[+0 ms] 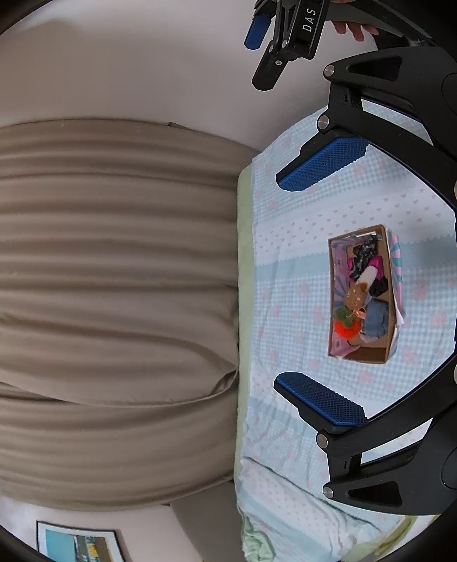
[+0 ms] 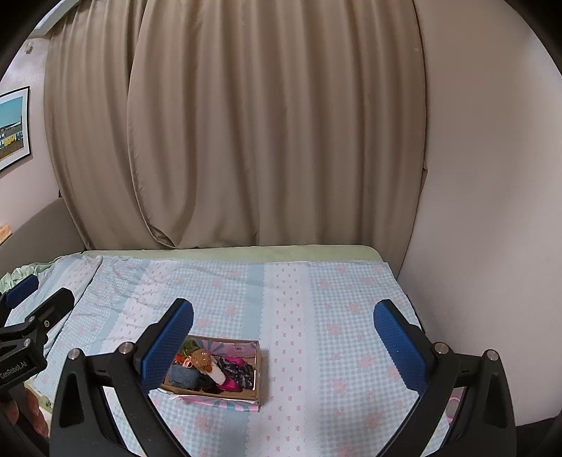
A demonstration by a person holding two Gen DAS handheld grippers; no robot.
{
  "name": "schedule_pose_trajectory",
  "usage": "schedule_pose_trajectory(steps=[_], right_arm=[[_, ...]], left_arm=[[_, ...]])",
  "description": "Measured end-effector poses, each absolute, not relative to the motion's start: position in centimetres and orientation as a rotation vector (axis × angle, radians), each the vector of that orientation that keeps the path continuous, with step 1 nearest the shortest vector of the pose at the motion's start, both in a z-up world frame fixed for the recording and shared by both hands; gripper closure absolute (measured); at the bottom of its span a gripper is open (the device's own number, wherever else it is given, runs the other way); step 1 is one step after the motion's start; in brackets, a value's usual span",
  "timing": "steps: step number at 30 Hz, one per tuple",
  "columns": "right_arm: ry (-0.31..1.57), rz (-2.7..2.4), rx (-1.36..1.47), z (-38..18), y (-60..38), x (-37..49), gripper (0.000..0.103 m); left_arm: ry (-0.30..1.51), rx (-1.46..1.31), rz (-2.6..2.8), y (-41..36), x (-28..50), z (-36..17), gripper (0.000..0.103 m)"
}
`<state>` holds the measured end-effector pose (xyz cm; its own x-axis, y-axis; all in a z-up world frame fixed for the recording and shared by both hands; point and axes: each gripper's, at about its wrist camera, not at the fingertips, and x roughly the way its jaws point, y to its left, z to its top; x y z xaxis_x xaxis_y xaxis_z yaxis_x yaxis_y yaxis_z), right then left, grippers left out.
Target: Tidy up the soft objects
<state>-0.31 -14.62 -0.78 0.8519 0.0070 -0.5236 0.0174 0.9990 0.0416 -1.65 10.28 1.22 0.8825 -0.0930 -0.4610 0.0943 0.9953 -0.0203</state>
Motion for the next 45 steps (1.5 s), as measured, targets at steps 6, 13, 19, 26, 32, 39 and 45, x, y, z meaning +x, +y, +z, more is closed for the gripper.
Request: schedule_pose_trajectory(steps=[6, 13, 19, 26, 32, 39, 45], right_arm=[[0.549, -0.010, 0.045, -0.82, -14.68, -0.05, 0.001], [0.550, -0.010, 0.042, -0.94, -14.67, 0.15, 0.001], [0.548, -0.008, 0.043, -0.94, -14.80, 0.16, 0.001], [0.544, -0.014, 0.046, -0.95, -14.68, 0.16, 0.001], [0.543, -0.012, 0.046, -0.97, -14.74, 0.18, 0.001], [0.541, -0.014, 0.048, -0.89, -14.69, 0.27, 0.001], [0.538, -0.017, 0.047, -0.79, -14.43, 0.61, 0.001]], left_arm=[[0.477, 0.000, -0.098, 10.25, -1.56, 1.22, 0.000], [0.477, 0.000, -0.096, 10.20, -1.54, 1.23, 0.000], [0.480, -0.003, -0.103, 10.38, -1.46, 1.13, 0.000], [0.474, -0.006, -0.107, 10.70, -1.51, 1.09, 0.000], [0.469, 0.000, -0.108, 10.84, -1.64, 0.98, 0.000], [0.466, -0.004, -0.106, 11.08, -1.48, 0.81, 0.000], [0.450, -0.005, -0.100, 11.06, -1.60, 0.81, 0.000]])
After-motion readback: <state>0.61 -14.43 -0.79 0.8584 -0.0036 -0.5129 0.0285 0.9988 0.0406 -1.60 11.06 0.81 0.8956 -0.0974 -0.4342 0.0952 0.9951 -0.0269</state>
